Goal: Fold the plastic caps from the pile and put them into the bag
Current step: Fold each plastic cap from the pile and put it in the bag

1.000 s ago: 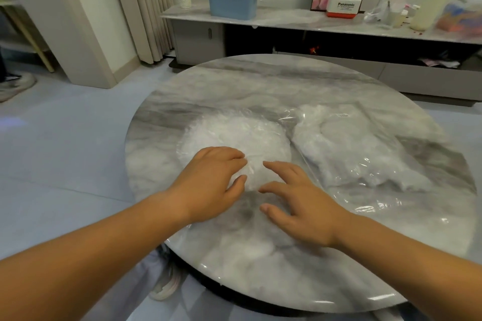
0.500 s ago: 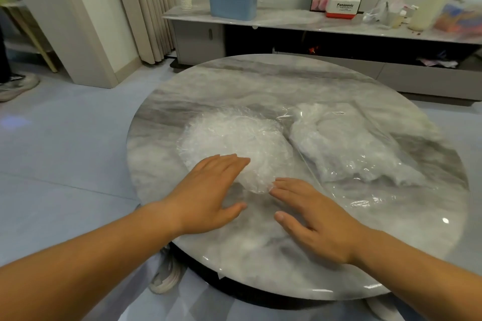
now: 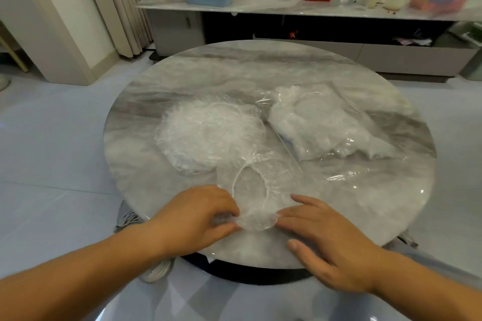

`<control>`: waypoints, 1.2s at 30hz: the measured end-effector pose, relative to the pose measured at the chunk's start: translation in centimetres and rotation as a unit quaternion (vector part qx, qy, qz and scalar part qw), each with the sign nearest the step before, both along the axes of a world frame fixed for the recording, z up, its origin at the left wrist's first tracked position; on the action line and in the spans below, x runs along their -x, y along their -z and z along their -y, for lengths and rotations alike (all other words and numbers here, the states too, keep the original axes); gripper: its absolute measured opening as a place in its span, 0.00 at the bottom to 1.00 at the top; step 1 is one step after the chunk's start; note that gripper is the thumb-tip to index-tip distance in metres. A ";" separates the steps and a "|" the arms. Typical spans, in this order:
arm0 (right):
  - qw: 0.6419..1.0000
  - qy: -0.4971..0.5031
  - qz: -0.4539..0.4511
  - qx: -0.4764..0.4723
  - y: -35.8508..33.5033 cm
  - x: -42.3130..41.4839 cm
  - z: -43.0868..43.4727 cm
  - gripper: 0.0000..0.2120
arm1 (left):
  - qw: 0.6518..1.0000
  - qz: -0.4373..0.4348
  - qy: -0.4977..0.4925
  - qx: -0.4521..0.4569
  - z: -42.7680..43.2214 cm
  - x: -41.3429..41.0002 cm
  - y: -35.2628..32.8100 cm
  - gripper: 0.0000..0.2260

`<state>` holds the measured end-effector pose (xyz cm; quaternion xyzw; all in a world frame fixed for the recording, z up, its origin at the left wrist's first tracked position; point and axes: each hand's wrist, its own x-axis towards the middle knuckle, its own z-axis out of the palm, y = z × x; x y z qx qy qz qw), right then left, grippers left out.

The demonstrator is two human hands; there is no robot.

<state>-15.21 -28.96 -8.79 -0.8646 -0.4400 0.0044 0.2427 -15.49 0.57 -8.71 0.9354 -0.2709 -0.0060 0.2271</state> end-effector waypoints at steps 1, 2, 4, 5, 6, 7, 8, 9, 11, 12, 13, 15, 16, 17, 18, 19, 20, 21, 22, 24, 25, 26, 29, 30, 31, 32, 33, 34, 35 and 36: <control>1.000 0.003 -0.006 -0.009 -0.2 0.2 -0.1 0.17 | 0.999 -0.026 -0.016 0.019 0.1 0.2 -0.2 0.16; 1.000 0.011 -0.020 -0.020 -0.4 0.4 -0.2 0.17 | 0.997 -0.055 -0.038 0.043 0.2 0.2 -0.4 0.15; 0.995 0.040 -0.078 -0.045 -1.2 0.3 -0.9 0.19 | 0.984 -0.121 -0.089 0.098 0.3 0.1 -0.8 0.12; 0.991 0.058 -0.110 -0.057 -1.5 0.0 -1.3 0.19 | 0.974 -0.148 -0.116 0.124 0.4 -0.2 -1.0 0.09; 0.986 0.078 -0.134 -0.065 -1.7 -0.4 -1.8 0.20 | 0.965 -0.164 -0.144 0.146 0.4 -0.5 -1.1 0.07; 0.982 0.097 -0.145 -0.067 -1.8 -1.0 -2.3 0.21 | 0.957 -0.171 -0.172 0.161 0.5 -0.9 -1.2 0.06; 0.981 0.111 -0.148 -0.059 -1.8 -1.5 -2.7 0.22 | 0.950 -0.175 -0.196 0.169 0.5 -1.3 -1.2 0.06; 0.982 0.118 -0.145 -0.040 -1.8 -2.1 -3.1 0.21 | 0.945 -0.175 -0.218 0.171 0.6 -1.7 -1.2 0.06; 0.985 0.119 -0.118 0.032 -1.6 -3.1 -3.5 0.20 | 0.940 -0.166 -0.253 0.156 0.7 -2.5 -1.1 0.07; 0.986 0.117 -0.098 0.072 -1.5 -3.5 -3.7 0.21 | 0.941 -0.158 -0.265 0.141 0.7 -2.9 -1.1 0.07; 0.985 0.114 -0.074 0.108 -1.5 -3.8 -3.8 0.22 | 0.942 -0.148 -0.275 0.124 0.7 -3.2 -1.1 0.07; 0.983 0.098 -0.018 0.152 -1.4 -4.2 -4.3 0.25 | 0.946 -0.130 -0.284 0.086 0.6 -3.6 -1.0 0.08; 0.983 0.087 0.008 0.164 -1.3 -4.3 -4.5 0.26 | 0.949 -0.124 -0.283 0.070 0.6 -3.7 -1.0 0.10; 0.982 0.078 0.026 0.172 -1.1 -4.4 -4.5 0.27 | 0.951 -0.120 -0.279 0.058 0.6 -3.7 -1.0 0.11; 0.981 0.071 0.032 0.176 -0.9 -4.4 -4.5 0.27 | 0.953 -0.118 -0.275 0.047 0.6 -3.7 -0.9 0.12; 0.981 0.064 0.032 0.179 -0.7 -4.3 -4.4 0.28 | 0.955 -0.117 -0.271 0.038 0.6 -3.6 -0.8 0.13; 0.981 0.057 0.036 0.182 -0.4 -4.2 -4.3 0.27 | 0.956 -0.116 -0.267 0.029 0.6 -3.5 -0.8 0.13; 0.981 0.053 0.044 0.183 -0.1 -4.1 -4.0 0.27 | 0.957 -0.117 -0.266 0.023 0.7 -3.5 -0.7 0.14; 0.980 0.051 0.050 0.185 0.1 -4.0 -3.8 0.26 | 0.956 -0.117 -0.269 0.018 0.7 -3.5 -0.6 0.15; 0.979 0.050 0.047 0.194 0.1 -3.8 -3.6 0.26 | 0.951 -0.123 -0.284 0.024 1.0 -3.6 -0.5 0.19; 0.978 0.051 0.042 0.198 0.0 -3.7 -3.6 0.27 | 0.946 -0.129 -0.296 0.032 1.2 -3.6 -0.5 0.21; 0.977 0.051 0.034 0.203 -0.3 -3.7 -3.8 0.28 | 0.941 -0.137 -0.306 0.038 1.4 -3.7 -0.5 0.24; 0.979 0.053 0.001 0.195 -1.2 -3.8 -4.6 0.31 | 0.937 -0.146 -0.316 0.031 1.8 -3.8 -0.5 0.27; 0.985 0.063 -0.021 0.162 -1.6 -3.9 -5.0 0.31 | 0.937 -0.145 -0.316 0.026 1.8 -3.9 -0.4 0.28; 0.989 0.081 -0.050 0.111 -2.1 -4.0 -5.5 0.30 | 0.937 -0.144 -0.316 0.023 1.8 -3.9 -0.4 0.28; 0.989 0.106 -0.087 0.054 -2.7 -4.1 -6.0 0.28 | 0.938 -0.142 -0.317 0.022 1.8 -4.0 -0.4 0.28; 0.983 0.130 -0.130 -0.001 -3.3 -4.4 -6.6 0.24 | 0.937 -0.142 -0.317 0.022 1.9 -4.0 -0.3 0.28; 0.973 0.150 -0.169 -0.040 -3.8 -4.8 -7.2 0.19 | 0.937 -0.142 -0.319 0.022 1.9 -4.0 -0.3 0.28; 0.967 0.162 -0.190 -0.057 -4.3 -5.4 -7.8 0.15 | 0.936 -0.145 -0.320 0.022 1.9 -4.1 -0.3 0.28; 0.966 0.165 -0.191 -0.048 -4.5 -6.3 -8.4 0.13 | 0.935 -0.147 -0.322 0.023 1.9 -4.2 -0.3 0.29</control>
